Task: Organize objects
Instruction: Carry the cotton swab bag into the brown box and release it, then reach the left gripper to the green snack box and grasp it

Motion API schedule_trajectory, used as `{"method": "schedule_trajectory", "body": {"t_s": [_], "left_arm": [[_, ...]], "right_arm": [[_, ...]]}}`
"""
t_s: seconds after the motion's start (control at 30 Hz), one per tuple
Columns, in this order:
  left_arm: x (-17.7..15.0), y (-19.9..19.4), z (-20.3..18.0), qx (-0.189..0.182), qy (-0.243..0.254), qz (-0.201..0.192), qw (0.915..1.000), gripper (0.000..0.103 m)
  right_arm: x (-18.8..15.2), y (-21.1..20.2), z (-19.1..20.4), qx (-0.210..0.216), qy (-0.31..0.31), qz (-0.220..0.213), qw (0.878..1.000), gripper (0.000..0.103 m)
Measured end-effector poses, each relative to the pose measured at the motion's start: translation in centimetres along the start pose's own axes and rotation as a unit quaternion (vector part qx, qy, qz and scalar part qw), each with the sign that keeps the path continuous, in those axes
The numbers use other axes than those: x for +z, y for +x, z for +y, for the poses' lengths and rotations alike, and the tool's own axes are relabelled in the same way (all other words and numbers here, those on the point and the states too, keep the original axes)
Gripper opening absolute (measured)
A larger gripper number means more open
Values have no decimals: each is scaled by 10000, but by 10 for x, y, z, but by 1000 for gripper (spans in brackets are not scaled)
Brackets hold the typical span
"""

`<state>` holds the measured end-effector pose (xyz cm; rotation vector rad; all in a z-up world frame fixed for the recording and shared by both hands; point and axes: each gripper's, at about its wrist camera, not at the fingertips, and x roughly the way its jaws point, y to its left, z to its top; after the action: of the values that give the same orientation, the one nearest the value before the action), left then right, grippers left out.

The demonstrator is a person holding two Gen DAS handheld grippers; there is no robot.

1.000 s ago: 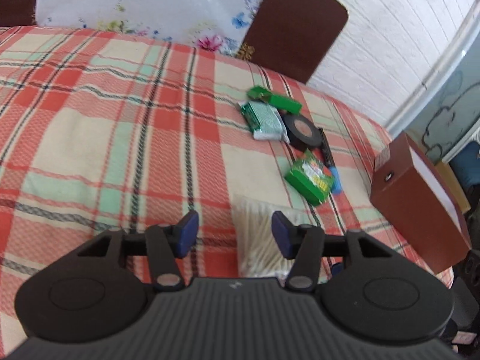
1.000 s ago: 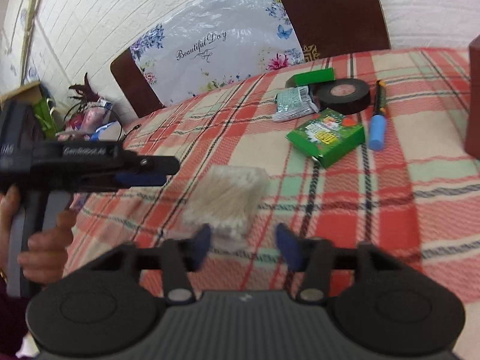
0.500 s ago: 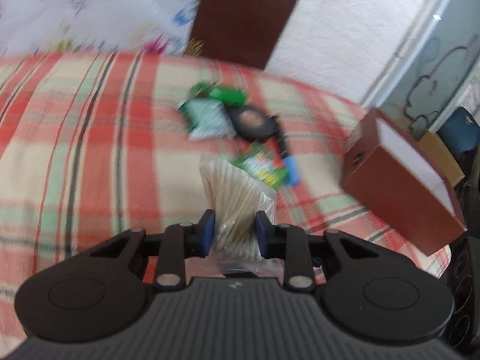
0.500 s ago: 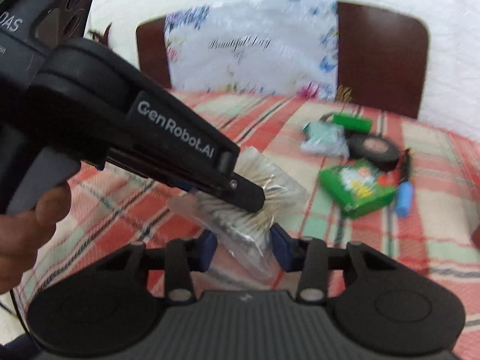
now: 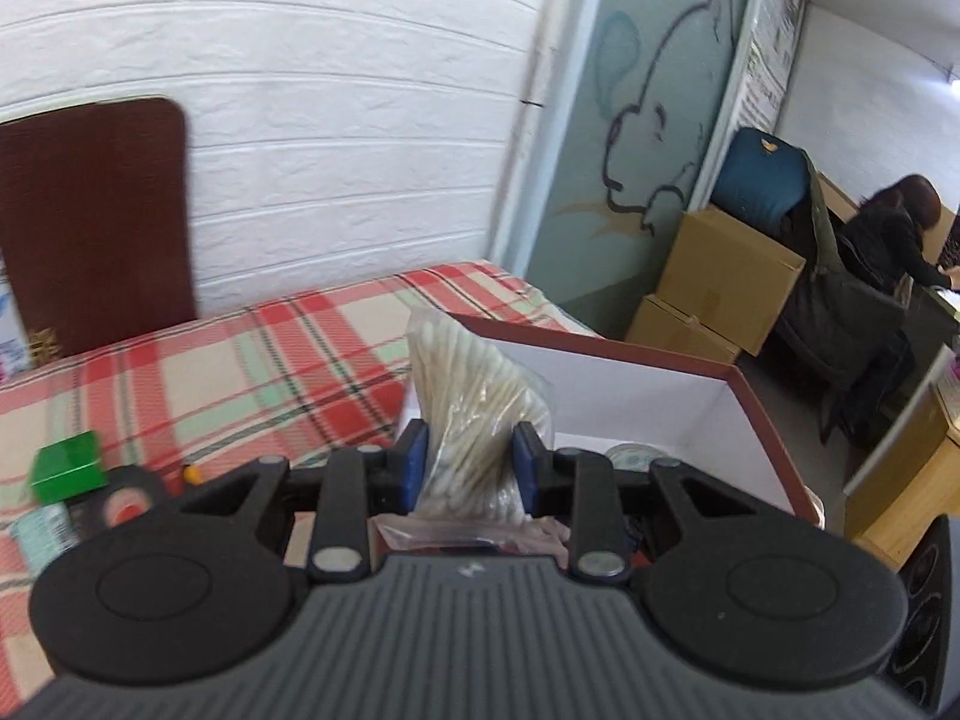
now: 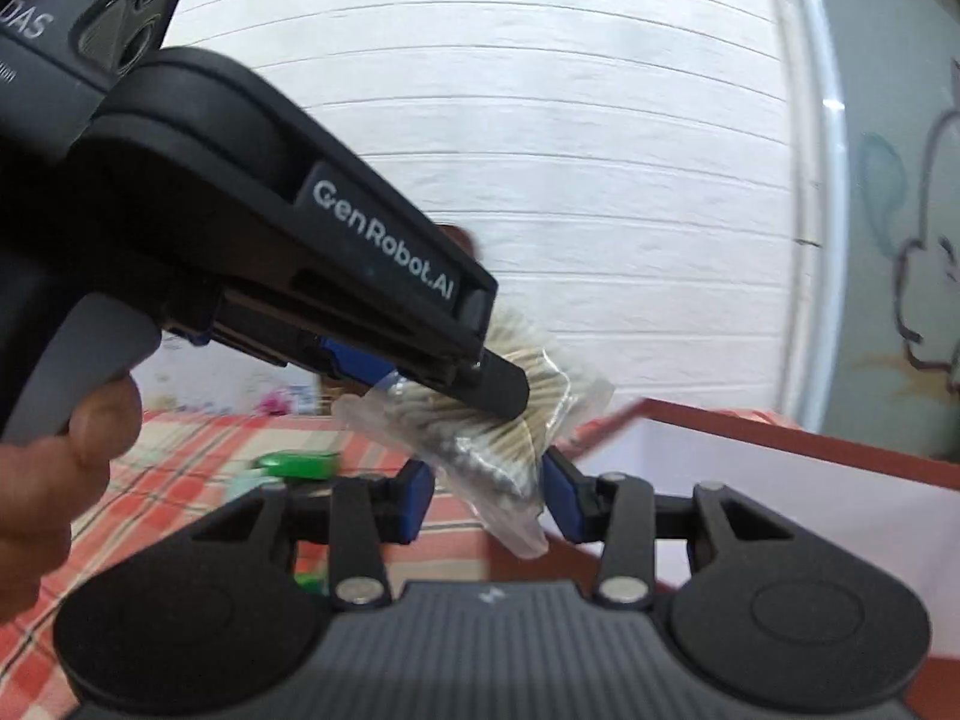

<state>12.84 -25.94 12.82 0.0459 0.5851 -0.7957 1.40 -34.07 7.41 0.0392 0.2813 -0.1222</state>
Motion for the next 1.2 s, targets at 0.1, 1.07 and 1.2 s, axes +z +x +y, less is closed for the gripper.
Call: {"method": "schedule_trajectory", "body": {"t_s": [0.1, 1.07, 1.2], "left_arm": [[1, 27, -11, 99, 149, 88, 9998, 35], [-171, -108, 152, 2048, -1475, 775, 9645, 46], [-179, -136, 188, 2251, -2186, 573, 9478, 46]], "right_arm": [[-4, 15, -21, -269, 141, 151, 9994, 42], [-75, 10, 96, 1296, -330, 1676, 9767, 64], [-70, 37, 118, 1313, -641, 1562, 9769, 68]]}}
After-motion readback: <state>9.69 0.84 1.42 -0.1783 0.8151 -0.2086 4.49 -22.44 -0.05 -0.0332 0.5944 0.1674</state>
